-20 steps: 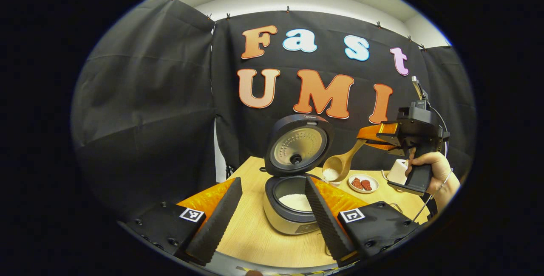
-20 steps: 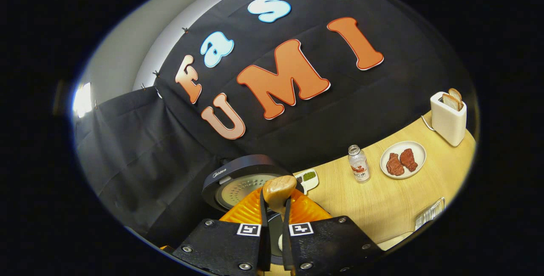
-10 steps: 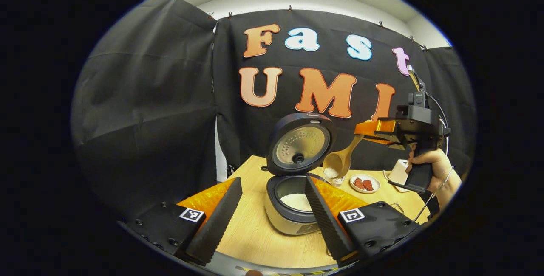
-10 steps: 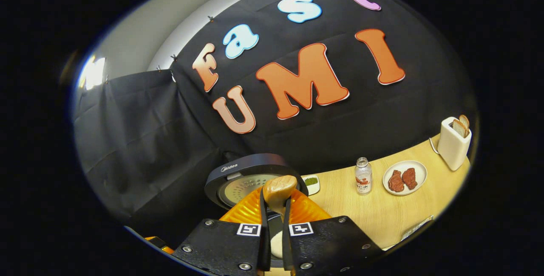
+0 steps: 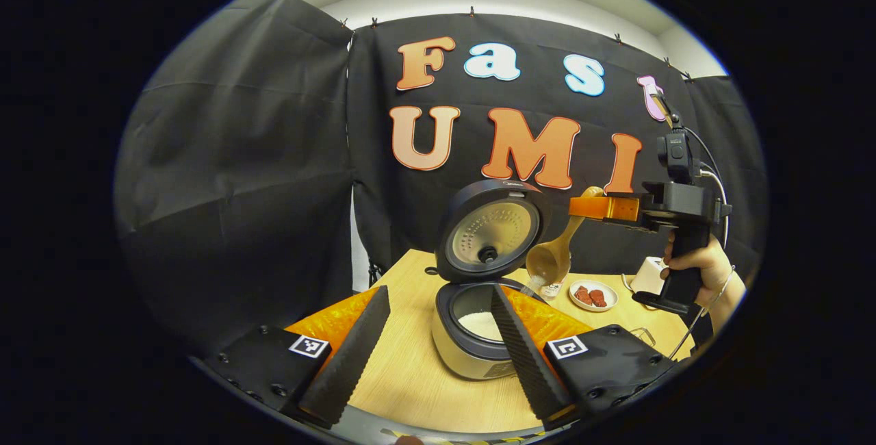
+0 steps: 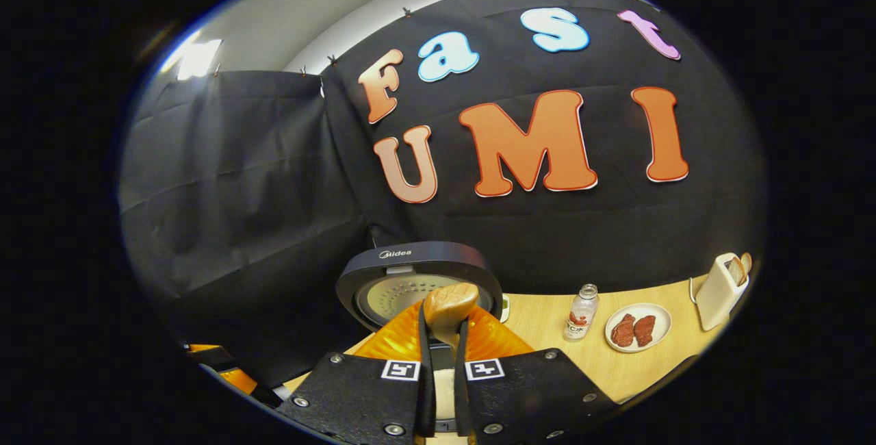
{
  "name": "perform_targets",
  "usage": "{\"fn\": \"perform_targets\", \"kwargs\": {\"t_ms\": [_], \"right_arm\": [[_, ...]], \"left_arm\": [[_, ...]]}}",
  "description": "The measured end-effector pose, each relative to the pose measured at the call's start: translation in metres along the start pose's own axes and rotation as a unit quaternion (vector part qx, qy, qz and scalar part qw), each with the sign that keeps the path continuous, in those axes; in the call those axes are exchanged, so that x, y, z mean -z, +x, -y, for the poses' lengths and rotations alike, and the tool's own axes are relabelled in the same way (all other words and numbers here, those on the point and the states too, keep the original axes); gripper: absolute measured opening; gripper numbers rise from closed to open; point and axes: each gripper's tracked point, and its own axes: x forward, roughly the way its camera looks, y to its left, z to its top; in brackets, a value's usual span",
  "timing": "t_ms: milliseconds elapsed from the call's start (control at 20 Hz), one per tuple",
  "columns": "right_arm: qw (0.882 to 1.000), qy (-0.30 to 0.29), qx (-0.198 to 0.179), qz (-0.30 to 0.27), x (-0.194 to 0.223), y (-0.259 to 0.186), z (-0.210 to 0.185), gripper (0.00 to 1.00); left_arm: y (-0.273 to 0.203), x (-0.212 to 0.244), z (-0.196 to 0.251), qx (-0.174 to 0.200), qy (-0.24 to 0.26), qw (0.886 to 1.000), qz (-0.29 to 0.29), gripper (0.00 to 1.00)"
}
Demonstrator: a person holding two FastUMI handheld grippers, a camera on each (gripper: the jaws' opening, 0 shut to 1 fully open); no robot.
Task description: Close the left gripper, press the button to open the rice cooker; take a wooden spoon from the chopstick holder with the right hand, scoop a spoonful of rice and pour it into the rice cooker, then put the wooden spoon back into the chopstick holder.
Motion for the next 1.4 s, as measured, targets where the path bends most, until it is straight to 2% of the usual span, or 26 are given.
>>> {"fn": "perform_targets", "kwargs": {"t_ms": [200,350,600,800,1100,1400], "right_arm": [[0.999,-0.042,-0.015,-0.003,0.005,0.0,-0.007,0.1],[0.999,-0.043,-0.013,-0.012,0.011,0.001,-0.003,0.1],[0.999,0.042,-0.002,-0.004,0.003,-0.007,0.017,0.1],[0.996,0.086,0.025,0.001,-0.008,-0.031,0.057,0.1],[0.985,0.155,0.071,0.006,-0.01,-0.092,0.134,0.1],[0.974,0.167,0.152,0.005,0.015,-0.159,0.22,0.1]], "left_arm": [[0.001,-0.001,-0.004,-0.003,-0.003,1.0,0.001,1.0],[0.001,-0.004,-0.006,-0.006,-0.003,1.0,0.005,1.0],[0.0,-0.012,-0.004,-0.005,-0.003,1.0,0.012,1.0],[-0.002,-0.022,0.006,0.006,-0.006,1.0,0.018,1.0],[0.002,-0.036,0.014,0.013,-0.002,0.999,0.031,1.0],[0.01,-0.03,0.029,0.024,-0.01,0.999,0.021,1.0]]}}
